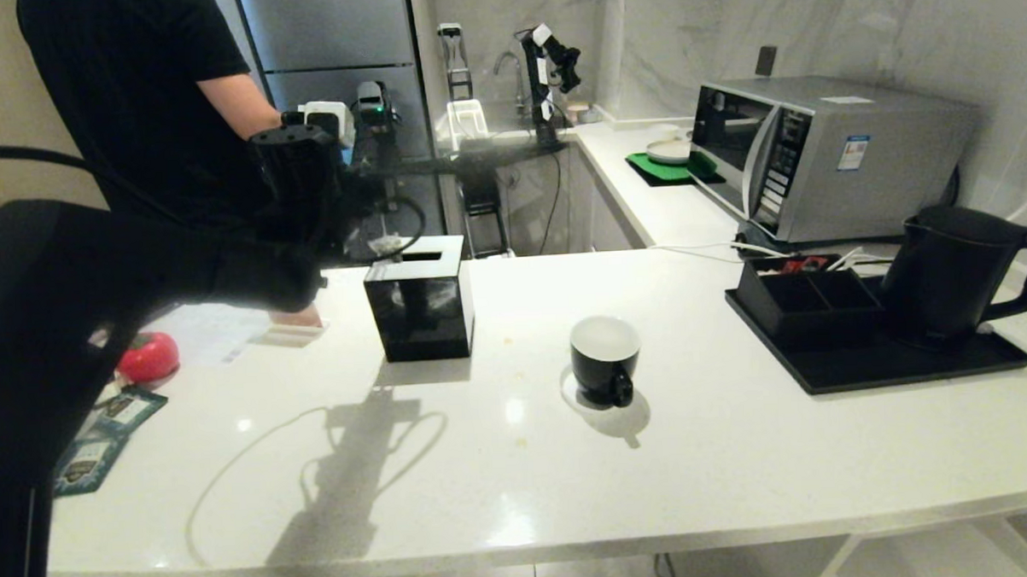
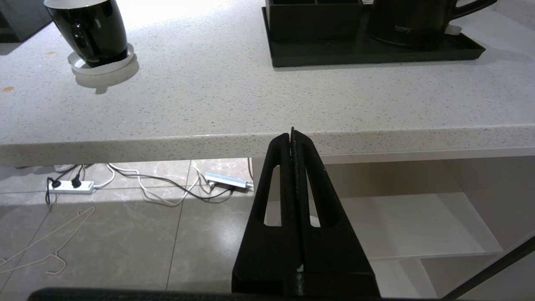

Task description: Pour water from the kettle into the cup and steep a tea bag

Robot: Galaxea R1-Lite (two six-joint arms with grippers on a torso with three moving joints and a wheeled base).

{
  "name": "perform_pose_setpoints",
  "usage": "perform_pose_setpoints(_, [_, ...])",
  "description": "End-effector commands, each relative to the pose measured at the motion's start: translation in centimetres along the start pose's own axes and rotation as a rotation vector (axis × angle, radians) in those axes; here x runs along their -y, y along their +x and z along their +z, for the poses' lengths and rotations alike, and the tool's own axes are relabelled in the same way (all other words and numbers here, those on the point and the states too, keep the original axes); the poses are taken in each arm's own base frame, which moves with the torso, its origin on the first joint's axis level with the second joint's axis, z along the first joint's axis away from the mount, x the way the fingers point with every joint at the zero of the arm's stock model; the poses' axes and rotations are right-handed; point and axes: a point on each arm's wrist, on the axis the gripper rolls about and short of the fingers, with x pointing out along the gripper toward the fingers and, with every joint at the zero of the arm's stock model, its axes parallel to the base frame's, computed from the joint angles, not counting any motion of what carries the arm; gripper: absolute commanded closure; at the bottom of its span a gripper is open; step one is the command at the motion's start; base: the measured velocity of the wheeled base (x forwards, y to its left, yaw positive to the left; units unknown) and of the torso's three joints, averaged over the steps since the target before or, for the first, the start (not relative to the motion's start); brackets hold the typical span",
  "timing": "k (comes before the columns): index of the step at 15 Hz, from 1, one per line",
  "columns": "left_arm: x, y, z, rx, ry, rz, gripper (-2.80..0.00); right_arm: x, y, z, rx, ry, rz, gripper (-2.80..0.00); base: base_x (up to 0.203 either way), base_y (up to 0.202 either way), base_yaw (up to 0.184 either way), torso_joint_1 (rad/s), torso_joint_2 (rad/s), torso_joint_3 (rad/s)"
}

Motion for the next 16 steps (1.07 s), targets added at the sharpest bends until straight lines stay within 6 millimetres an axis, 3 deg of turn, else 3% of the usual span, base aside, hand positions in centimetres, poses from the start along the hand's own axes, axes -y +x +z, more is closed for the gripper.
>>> perform_pose_setpoints(1, [-0.4,0.2,-0.5,-0.007,0.004,-0.005,0.0,0.0,0.0,0.0,0.0,0.0,0.0,0.0,0.0,0.0,0.0,0.0,0.0,0.0])
perform_pose_setpoints(5, [-1.1,0.6,-1.0,-0.013,0.007,-0.036,0.0,0.0,0.0,0.0,0.0,0.0,0.0,0.0,0.0,0.0,0.0,0.0,0.0,0.0])
perform_pose_setpoints(16, [0.0,2.4,-0.6,0.058,0.021,-0.097,0.0,0.0,0.0,0.0,0.0,0.0,0.0,0.0,0.0,0.0,0.0,0.0,0.0,0.0])
